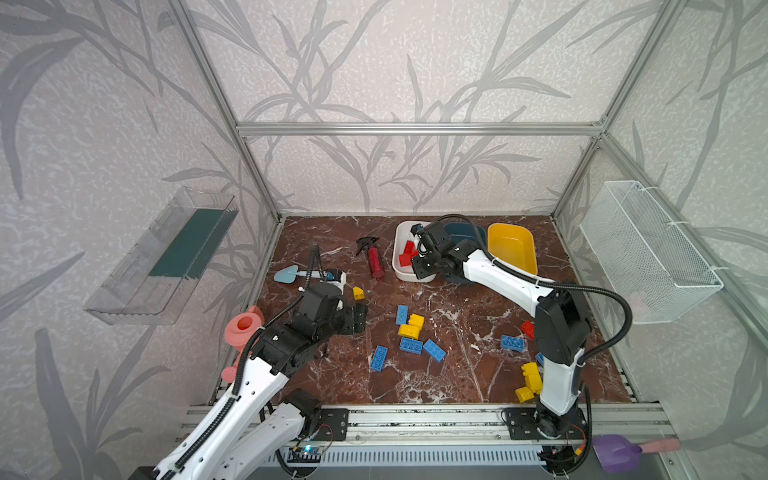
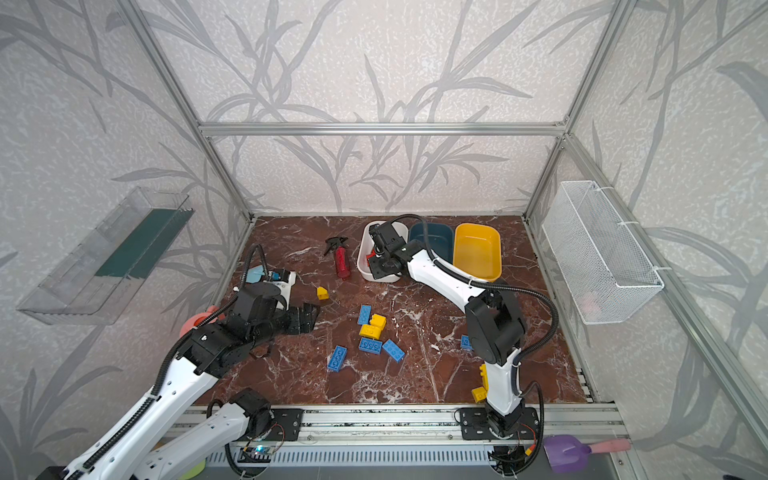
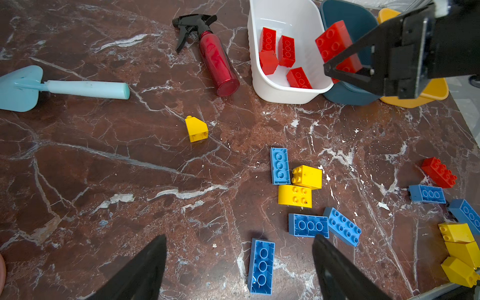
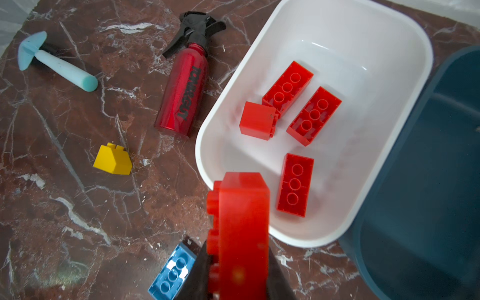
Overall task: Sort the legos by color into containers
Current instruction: 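Lift red brick into white bin with right gripper and open it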
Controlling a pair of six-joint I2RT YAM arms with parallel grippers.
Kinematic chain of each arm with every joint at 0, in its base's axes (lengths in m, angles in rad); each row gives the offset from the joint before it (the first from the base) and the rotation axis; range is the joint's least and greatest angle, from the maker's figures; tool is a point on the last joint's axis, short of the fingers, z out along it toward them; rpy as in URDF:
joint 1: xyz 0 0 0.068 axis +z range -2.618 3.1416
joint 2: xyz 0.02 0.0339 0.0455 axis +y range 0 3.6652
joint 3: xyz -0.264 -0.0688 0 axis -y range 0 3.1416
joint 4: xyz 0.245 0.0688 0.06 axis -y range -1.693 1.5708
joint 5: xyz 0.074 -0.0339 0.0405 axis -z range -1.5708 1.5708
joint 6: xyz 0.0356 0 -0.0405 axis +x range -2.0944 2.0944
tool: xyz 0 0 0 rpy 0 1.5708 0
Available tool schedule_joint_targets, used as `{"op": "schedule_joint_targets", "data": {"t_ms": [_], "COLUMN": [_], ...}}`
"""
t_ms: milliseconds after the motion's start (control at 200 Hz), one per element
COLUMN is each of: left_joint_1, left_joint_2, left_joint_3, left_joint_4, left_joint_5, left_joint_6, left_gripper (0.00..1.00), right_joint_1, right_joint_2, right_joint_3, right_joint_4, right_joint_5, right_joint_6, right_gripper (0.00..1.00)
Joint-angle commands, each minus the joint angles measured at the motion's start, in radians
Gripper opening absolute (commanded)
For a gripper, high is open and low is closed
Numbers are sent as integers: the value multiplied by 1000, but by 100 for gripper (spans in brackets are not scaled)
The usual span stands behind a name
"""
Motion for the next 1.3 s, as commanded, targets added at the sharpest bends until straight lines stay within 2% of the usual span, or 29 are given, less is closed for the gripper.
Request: {"op": "schedule_joint_targets", "data": {"t_ms": [0, 240, 330, 400, 585, 675, 870, 1060, 1299], "left_joint_1": [5, 6, 10, 11, 11, 11, 11, 14, 26], "left_joint_2": [1, 3, 8, 13, 17, 23, 38, 73, 127], "left_joint_3": [-1, -4, -2, -2, -1, -2, 0, 12, 36], "left_joint_4": [-14, -13, -11, -15, -18, -20, -25, -45, -46], "left_joint_5": [-5, -6, -1, 2, -2, -4, -29, -97, -130], "left_joint_6": [2, 5, 6, 5, 12, 13, 10, 11, -9], "left_gripper": [87, 87, 88, 87, 87, 87, 87, 88, 90], "right_joint_1": [-27, -57, -66, -72, -79, -82, -83, -83, -82], "right_joint_2": [77, 187, 209, 221, 237, 234, 197, 80, -224], "right_joint_3": [97, 221, 247, 261, 291, 298, 278, 151, -237], "right_joint_4": [-63, -105, -112, -112, -118, -117, -105, -30, 232], "right_joint_5": [-29, -45, -51, -65, -72, -79, -90, -128, -164], "right_joint_6": [-8, -4, -1, 3, 2, 4, -3, -20, 18], "right_gripper": [8, 9, 13, 18, 45, 53, 63, 66, 76]}}
